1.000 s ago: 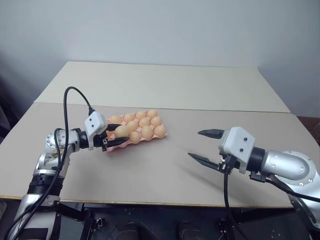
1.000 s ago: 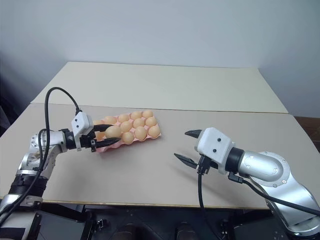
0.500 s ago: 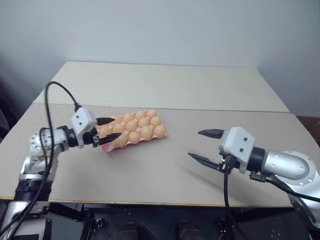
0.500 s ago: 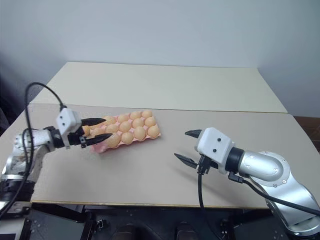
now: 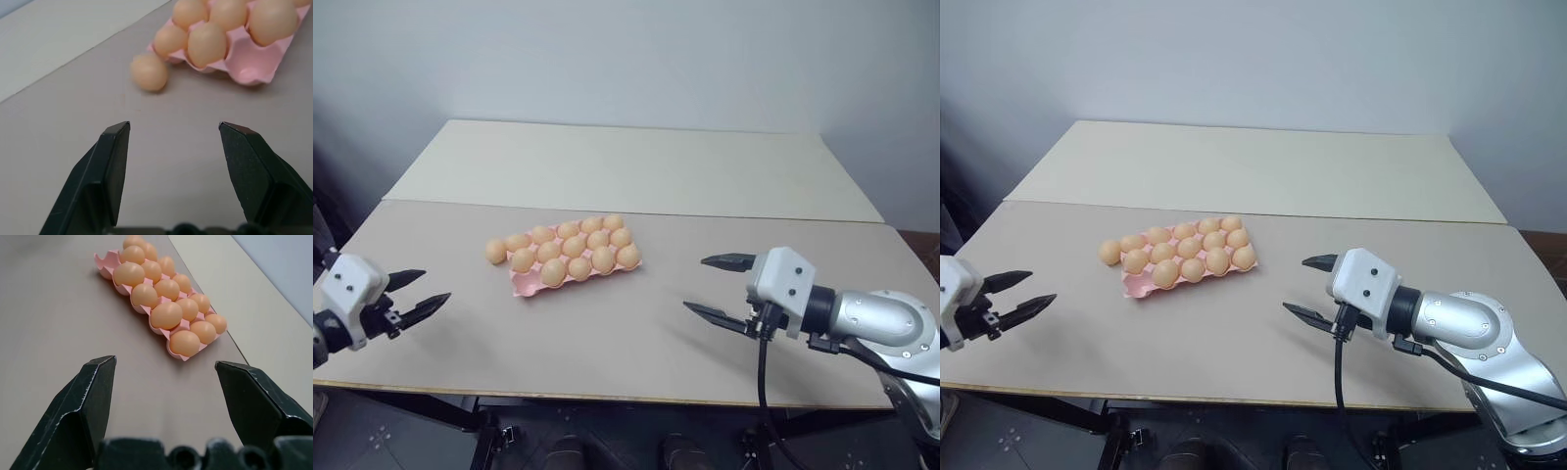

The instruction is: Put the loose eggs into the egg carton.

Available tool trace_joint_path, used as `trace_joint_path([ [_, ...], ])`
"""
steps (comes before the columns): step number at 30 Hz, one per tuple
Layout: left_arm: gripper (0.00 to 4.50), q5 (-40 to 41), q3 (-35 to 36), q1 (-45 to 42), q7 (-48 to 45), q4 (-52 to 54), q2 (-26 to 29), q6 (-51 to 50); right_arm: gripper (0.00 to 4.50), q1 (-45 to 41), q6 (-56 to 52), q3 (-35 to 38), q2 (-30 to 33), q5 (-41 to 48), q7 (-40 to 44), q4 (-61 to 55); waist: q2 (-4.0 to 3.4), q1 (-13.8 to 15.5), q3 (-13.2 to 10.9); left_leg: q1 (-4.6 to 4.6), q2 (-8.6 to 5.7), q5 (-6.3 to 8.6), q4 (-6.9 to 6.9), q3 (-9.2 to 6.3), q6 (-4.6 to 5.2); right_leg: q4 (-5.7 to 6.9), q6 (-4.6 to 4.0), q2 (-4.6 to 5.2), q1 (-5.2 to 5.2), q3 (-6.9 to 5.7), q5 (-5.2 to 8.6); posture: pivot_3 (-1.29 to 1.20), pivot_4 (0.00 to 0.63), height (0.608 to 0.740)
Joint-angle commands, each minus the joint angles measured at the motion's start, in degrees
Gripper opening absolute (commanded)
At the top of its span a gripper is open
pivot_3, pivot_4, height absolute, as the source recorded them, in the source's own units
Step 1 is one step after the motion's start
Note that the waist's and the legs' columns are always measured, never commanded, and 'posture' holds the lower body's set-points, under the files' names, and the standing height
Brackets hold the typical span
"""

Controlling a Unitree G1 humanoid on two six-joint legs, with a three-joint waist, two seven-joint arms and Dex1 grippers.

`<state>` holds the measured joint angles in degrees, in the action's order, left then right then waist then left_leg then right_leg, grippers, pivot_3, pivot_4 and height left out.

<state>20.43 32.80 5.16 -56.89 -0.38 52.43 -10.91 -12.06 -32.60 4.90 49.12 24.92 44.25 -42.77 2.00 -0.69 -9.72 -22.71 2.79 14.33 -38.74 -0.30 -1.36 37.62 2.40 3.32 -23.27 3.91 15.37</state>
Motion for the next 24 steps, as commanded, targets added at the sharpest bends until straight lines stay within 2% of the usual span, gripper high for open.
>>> trace_joint_path([
  [1, 3.13, 1.5, 3.1, 1.4, 1.2, 4.2, -0.2, -0.5, 3.82, -1.2, 2.3, 0.1, 0.1, -0.2, 1.0, 0.2, 0.0, 0.0, 0.0, 0.03, 0.0, 0.0, 0.0, 0.0, 0.0, 0.0, 0.0, 0.0, 0.04, 0.0, 0.0, 0.0, 0.15, 0.74],
  [7, 3.13, 2.0, 3.6, 2.4, 2.6, 4.8, -1.2, -2.1, 3.82, -2.2, 3.3, -1.0, -0.1, -0.5, 1.9, 1.6, 0.0, -0.2, 0.0, 0.04, 0.0, 0.0, 0.03, 0.01, 0.0, 0.0, 0.0, -0.01, 0.01, 0.0, 0.0, 0.0, 0.15, 0.74],
  [13, 4.47, 0.0, 1.0, -0.2, 5.5, 0.6, -2.2, -1.0, 3.82, -2.3, 3.2, -1.3, 0.1, -0.9, 2.0, 1.6, 0.0, -0.2, 0.0, 0.04, 0.0, 0.0, 0.02, 0.02, 0.0, 0.01, -0.01, -0.01, 0.01, 0.01, 0.0, 0.0, 0.15, 0.74],
  [15, 4.47, -3.8, -2.4, -2.9, 8.0, -3.4, -2.3, 1.7, 3.82, -2.3, 2.9, -1.5, 0.1, -1.1, 1.8, 1.5, 0.0, -0.1, 0.0, 0.05, -0.01, 0.0, 0.02, 0.02, 0.0, 0.01, -0.01, -0.01, 0.02, 0.01, 0.0, 0.0, 0.15, 0.74],
  [24, 4.47, -10.4, -14.0, -22.0, 10.3, -25.0, -4.3, 12.4, 3.82, -2.6, 2.1, -1.4, 0.5, -1.2, 1.6, 1.2, 0.02, 0.0, 0.0, 0.0, -0.04, 0.0, 0.01, 0.0, 0.0, 0.02, -0.01, -0.01, 0.0, 0.0, 0.0, 0.0, 0.15, 0.74],
])
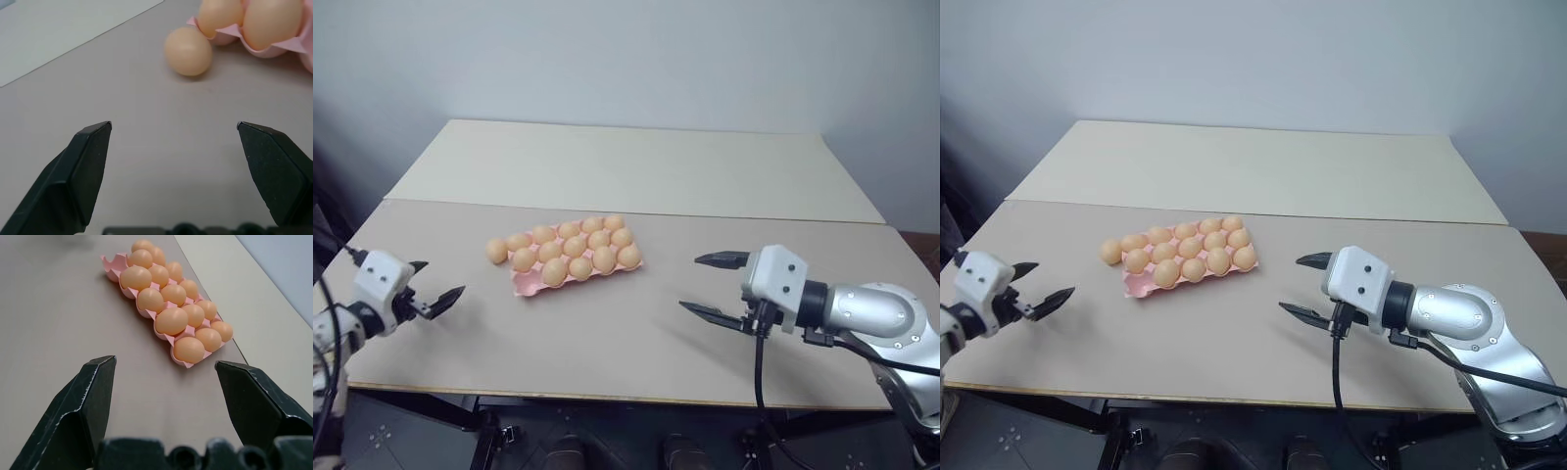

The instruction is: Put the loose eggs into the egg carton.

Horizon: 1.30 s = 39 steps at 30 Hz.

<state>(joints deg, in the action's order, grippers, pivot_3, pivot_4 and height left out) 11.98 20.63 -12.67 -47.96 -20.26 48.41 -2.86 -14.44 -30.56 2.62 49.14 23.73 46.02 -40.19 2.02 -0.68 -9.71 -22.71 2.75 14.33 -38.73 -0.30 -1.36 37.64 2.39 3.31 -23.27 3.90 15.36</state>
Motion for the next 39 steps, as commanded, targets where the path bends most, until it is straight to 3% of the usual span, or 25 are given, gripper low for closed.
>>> trace_joint_path([
  [1, 4.47, -2.2, -2.7, -6.3, 1.1, -7.5, -0.8, 5.4, 3.82, -0.1, -0.1, 1.0, 0.6, 0.0, -0.2, -1.6, 0.0, 0.0, 0.0, 0.0, -0.01, 0.0, 0.0, 0.0, 0.0, 0.0, 0.0, 0.0, 0.0, 0.0, 0.0, 0.0, 0.15, 0.74],
  [12, 4.47, -7.0, -10.8, -24.7, 1.5, -31.4, -5.9, 13.4, 3.82, 2.1, -1.9, 3.0, 1.5, -0.3, -2.4, -4.1, 0.01, -0.1, 0.0, -0.06, -0.03, 0.0, -0.04, -0.01, 0.0, 0.04, 0.01, -0.01, -0.03, 0.0, -0.01, 0.0, 0.15, 0.74],
  [25, 4.47, -11.4, -14.5, -32.8, 4.3, -43.7, -9.0, 18.3, 3.82, 2.4, -2.8, 3.5, 1.7, -0.9, -4.0, -4.5, 0.02, -0.1, 0.0, -0.09, -0.05, 0.0, -0.06, -0.03, 0.0, 0.05, 0.03, 0.0, -0.03, 0.0, -0.01, 0.0, 0.15, 0.74],
  [28, 3.84, -11.3, -14.4, -33.1, 4.1, -44.5, -9.2, 19.2, 3.82, 2.4, -3.1, 3.5, 1.6, -0.9, -4.4, -4.7, 0.02, -0.1, 0.0, -0.08, -0.05, 0.0, -0.06, -0.03, 0.0, 0.06, 0.03, 0.0, -0.03, 0.0, -0.01, 0.0, 0.15, 0.74],
  [31, 2.89, -11.8, -14.8, -33.2, 4.6, -44.6, -9.3, 18.7, 3.82, 2.7, -3.2, 3.8, 1.7, -0.9, -4.3, -4.9, 0.02, -0.1, 0.0, -0.07, -0.05, 0.0, -0.07, -0.03, 0.0, 0.09, 0.03, 0.0, -0.03, 0.0, -0.01, 0.0, 0.15, 0.74],
  [39, 2.89, -12.7, -15.3, -31.8, 5.4, -44.2, -8.6, 19.1, 3.82, 2.6, -3.2, 3.4, 1.6, -1.1, -4.3, -4.7, 0.02, -0.1, 0.0, -0.05, -0.05, 0.0, -0.07, -0.03, 0.0, 0.1, 0.03, 0.0, -0.02, 0.0, -0.01, 0.0, 0.15, 0.74],
])
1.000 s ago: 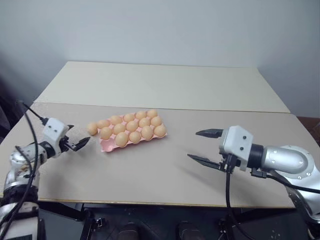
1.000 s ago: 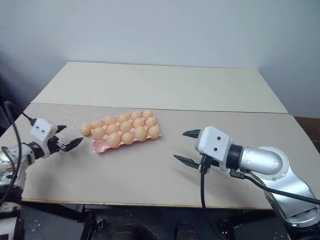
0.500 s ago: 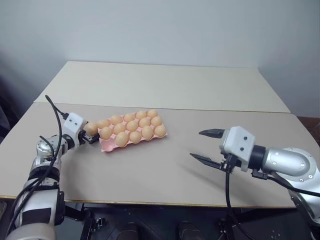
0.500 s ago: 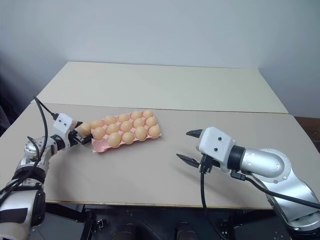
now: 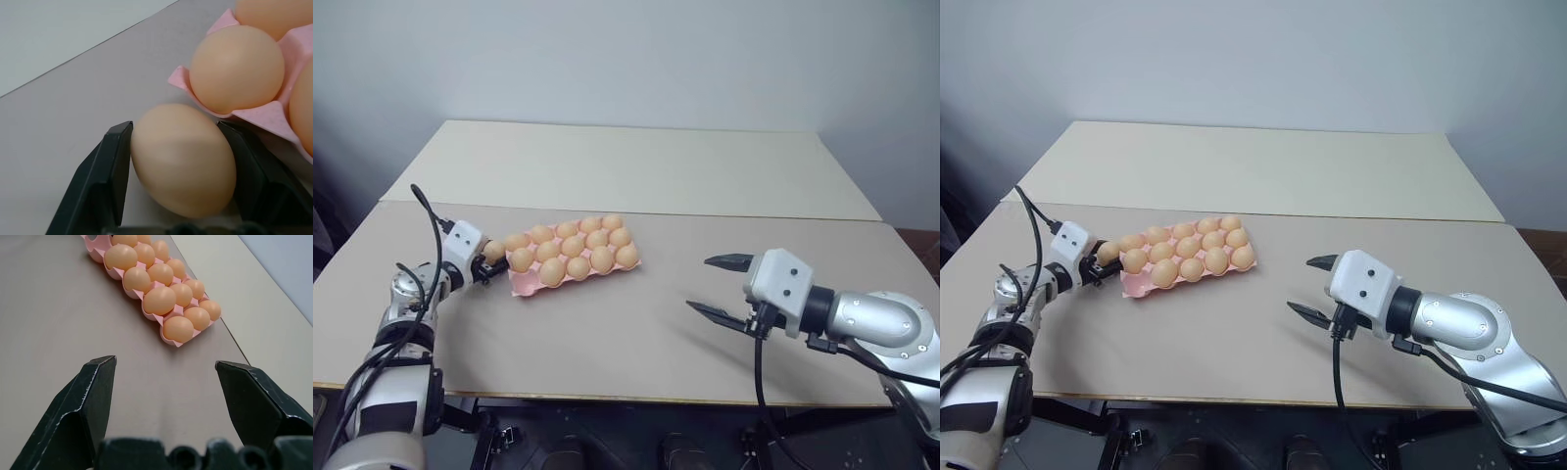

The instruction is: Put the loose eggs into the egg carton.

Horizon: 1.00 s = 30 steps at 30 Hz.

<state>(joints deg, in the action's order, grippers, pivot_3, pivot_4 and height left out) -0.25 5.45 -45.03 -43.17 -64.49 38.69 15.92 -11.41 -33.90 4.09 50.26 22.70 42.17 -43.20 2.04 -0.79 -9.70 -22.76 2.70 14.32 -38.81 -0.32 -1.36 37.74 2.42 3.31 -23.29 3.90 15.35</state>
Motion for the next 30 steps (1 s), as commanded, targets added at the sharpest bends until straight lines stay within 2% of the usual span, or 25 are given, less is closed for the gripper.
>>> trace_joint_path([
  [1, 2.89, -0.3, -0.1, 1.1, 0.0, 0.3, 1.3, 0.7, 3.82, -0.5, 0.2, 1.8, 0.4, -0.2, -0.4, -1.6, 0.0, 0.0, 0.0, 0.0, 0.0, 0.0, 0.0, 0.0, 0.0, 0.0, 0.0, 0.0, 0.0, 0.0, 0.0, 0.0, 0.15, 0.74],
  [6, 1.93, 0.0, 0.2, 2.7, 0.0, 1.8, 1.7, 0.3, 3.82, -0.9, 0.4, 1.4, 0.4, -0.4, -0.3, -1.2, 0.0, -0.2, 0.0, 0.01, 0.0, 0.0, 0.01, 0.0, 0.0, 0.01, 0.0, 0.0, 0.0, 0.0, 0.0, 0.0, 0.15, 0.74],
  [12, 1.93, 0.5, 0.9, 7.1, 0.0, 6.0, 4.8, -1.5, 3.82, -0.8, 0.3, 1.2, 0.3, -0.3, -0.4, -1.4, 0.0, -0.9, 0.0, 0.05, 0.02, 0.0, 0.02, 0.01, 0.0, 0.02, 0.0, -0.01, 0.0, 0.02, 0.0, 0.0, 0.15, 0.74],
  [16, 1.93, 3.1, 3.3, 12.5, -2.2, 12.6, 8.3, -3.6, 3.82, -0.6, 0.2, 1.3, 0.2, -0.2, -0.4, -1.6, -0.01, -1.6, 0.0, 0.08, 0.03, 0.0, 0.03, 0.01, 0.0, 0.07, 0.0, -0.01, 0.01, 0.04, 0.0, 0.0, 0.15, 0.74],
  [20, 1.93, 13.2, 10.3, 20.1, -10.5, 26.2, 11.8, -7.1, 3.82, -0.7, 0.7, 0.8, -0.1, -0.2, -0.3, -1.2, -0.01, -1.9, 0.0, 0.05, 0.08, 0.0, 0.05, 0.03, 0.0, 0.04, 0.0, -0.01, -0.02, 0.04, 0.0, 0.0, 0.15, 0.74],
  [24, 1.93, 22.7, 12.6, 25.3, -20.2, 38.8, 11.0, -12.5, 3.82, -1.6, 1.6, 0.3, -0.4, -0.7, -0.2, -0.2, -0.01, -0.9, 0.0, -0.1, 0.06, 0.0, 0.01, 0.03, -0.01, 0.12, 0.0, 0.02, -0.19, 0.03, 0.0, 0.0, 0.15, 0.74],
  [30, 1.93, 28.7, 10.1, 24.9, -28.1, 46.3, 8.1, -18.1, 3.82, -2.8, 1.9, 0.9, -0.4, -0.4, 0.4, 0.1, -0.01, 0.1, 0.0, 0.02, 0.05, 0.0, -0.01, 0.04, -0.01, 0.07, -0.01, 0.01, -0.04, 0.02, 0.01, 0.0, 0.15, 0.74],
])
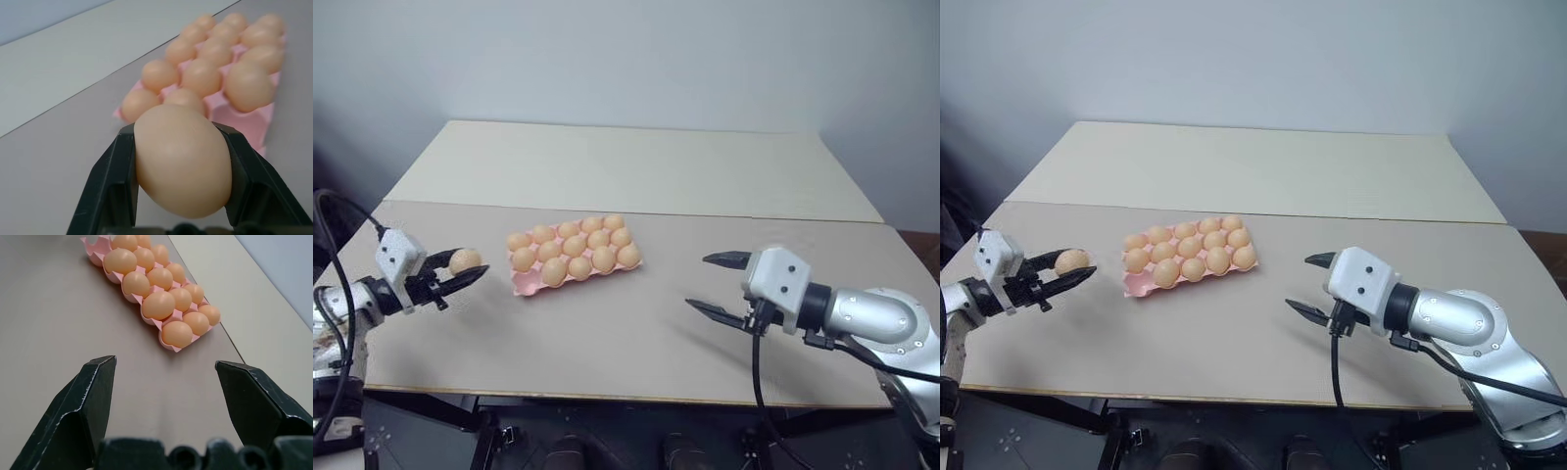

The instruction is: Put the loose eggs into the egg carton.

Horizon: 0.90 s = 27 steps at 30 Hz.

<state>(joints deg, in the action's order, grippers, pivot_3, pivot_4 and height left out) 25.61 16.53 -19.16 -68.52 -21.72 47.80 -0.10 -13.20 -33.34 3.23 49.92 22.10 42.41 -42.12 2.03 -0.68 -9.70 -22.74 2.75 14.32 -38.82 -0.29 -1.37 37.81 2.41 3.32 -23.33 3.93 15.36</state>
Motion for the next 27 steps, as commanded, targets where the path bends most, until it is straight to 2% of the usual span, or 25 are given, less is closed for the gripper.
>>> trace_joint_path([
  [1, 1.93, 2.8, -1.8, -1.4, -3.3, 4.0, -1.8, -2.4, 3.82, -1.0, 1.2, 1.9, 0.0, 0.4, 0.1, -1.3, 0.0, -0.1, 0.0, -0.02, 0.0, 0.0, 0.01, 0.0, 0.0, -0.04, 0.0, 0.0, 0.0, 0.0, 0.0, 0.0, 0.15, 0.74],
  [6, 1.93, 1.0, -5.1, -3.9, -4.6, 2.6, -3.8, -2.3, 3.82, -1.4, 0.3, 2.2, 0.0, 1.1, -0.5, -3.3, 0.0, -0.1, 0.0, -0.05, 0.0, 0.0, 0.0, -0.01, 0.01, -0.06, 0.0, -0.02, -0.01, 0.0, 0.0, 0.0, 0.15, 0.74],
  [16, 1.93, -1.1, -6.6, -8.2, -7.1, -3.3, -3.9, -1.5, 3.82, 0.1, -1.0, 3.5, 0.3, 1.2, -1.9, -5.1, 0.0, -0.2, 0.0, -0.05, 0.0, 0.0, 0.0, -0.02, 0.01, -0.07, 0.0, -0.03, -0.01, 0.0, 0.0, 0.0, 0.15, 0.74],
  [21, 3.44, -3.2, -7.0, -8.7, -5.4, -4.3, -5.1, 1.2, 3.82, 0.2, -0.8, 3.4, 0.3, 0.9, -2.0, -4.8, 0.0, -0.2, 0.0, -0.05, 0.0, 0.0, 0.0, -0.02, 0.01, -0.07, 0.0, -0.03, -0.01, 0.0, 0.0, 0.0, 0.15, 0.74],
  [27, 3.44, -2.7, -5.6, -7.4, -6.1, -2.2, -4.5, 1.1, 3.82, 0.3, -0.9, 3.8, 0.4, 1.3, -1.8, -4.8, 0.0, -0.2, 0.0, -0.06, -0.01, 0.0, 0.0, -0.02, 0.01, -0.07, 0.0, -0.02, -0.01, 0.0, 0.0, 0.0, 0.15, 0.74],
])
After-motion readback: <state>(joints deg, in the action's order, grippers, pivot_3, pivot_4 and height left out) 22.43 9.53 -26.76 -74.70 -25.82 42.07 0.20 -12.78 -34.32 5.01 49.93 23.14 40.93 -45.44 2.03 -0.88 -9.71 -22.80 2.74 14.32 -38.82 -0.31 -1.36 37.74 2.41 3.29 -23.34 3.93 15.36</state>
